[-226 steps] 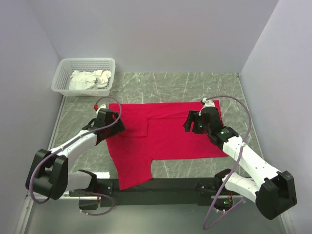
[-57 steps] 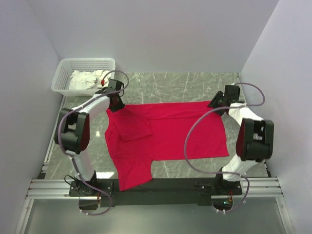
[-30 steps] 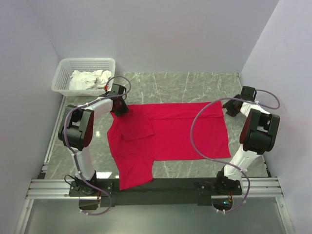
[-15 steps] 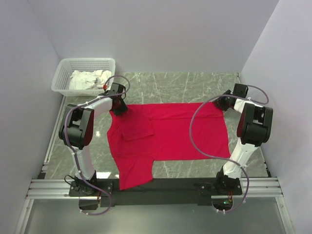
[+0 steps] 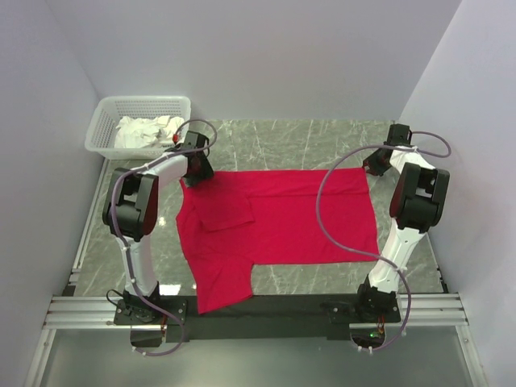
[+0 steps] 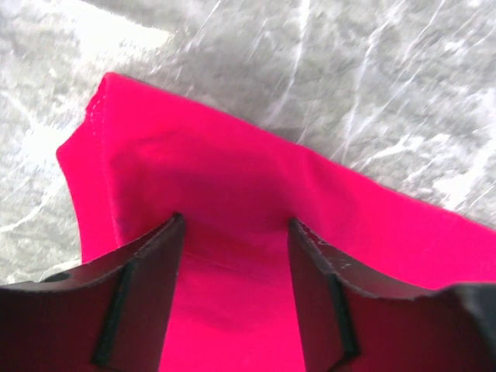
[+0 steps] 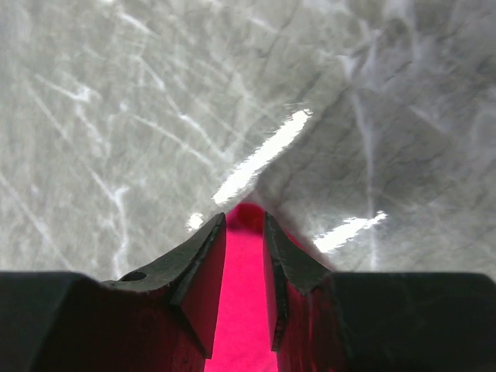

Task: Fold and stack the t-shirts
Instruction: Fold the tshirt

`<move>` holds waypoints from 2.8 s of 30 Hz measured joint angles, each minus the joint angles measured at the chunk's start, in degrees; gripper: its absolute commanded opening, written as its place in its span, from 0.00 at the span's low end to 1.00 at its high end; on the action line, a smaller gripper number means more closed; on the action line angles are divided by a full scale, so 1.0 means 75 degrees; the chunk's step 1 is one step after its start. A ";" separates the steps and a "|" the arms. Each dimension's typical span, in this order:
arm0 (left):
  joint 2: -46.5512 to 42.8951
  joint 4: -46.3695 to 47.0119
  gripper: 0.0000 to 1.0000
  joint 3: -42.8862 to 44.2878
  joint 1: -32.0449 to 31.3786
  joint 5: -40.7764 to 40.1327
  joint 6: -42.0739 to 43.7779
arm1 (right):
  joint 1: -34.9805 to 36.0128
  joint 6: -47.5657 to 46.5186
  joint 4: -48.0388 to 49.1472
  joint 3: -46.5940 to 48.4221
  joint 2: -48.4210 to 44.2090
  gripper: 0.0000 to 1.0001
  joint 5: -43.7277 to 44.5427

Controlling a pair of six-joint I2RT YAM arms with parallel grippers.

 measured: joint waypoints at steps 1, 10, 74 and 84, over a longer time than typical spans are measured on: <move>0.0026 -0.0009 0.65 0.0058 0.0000 0.0006 0.0006 | 0.0000 -0.0035 -0.0038 0.0020 0.0012 0.33 0.0067; -0.0679 -0.0254 0.91 0.0216 0.0009 0.0009 0.0076 | 0.0137 -0.0443 -0.0187 -0.0586 -0.0880 0.43 0.0530; -0.6843 -0.1571 0.01 -0.6359 -0.1489 0.0131 -0.2296 | 0.0641 0.0854 -0.3244 -0.6717 -0.7265 0.45 0.2276; -0.7149 -0.1562 0.01 -0.6400 -0.1632 0.0061 -0.2326 | 0.0367 0.1504 -0.3168 -0.7207 -0.7265 0.38 0.2256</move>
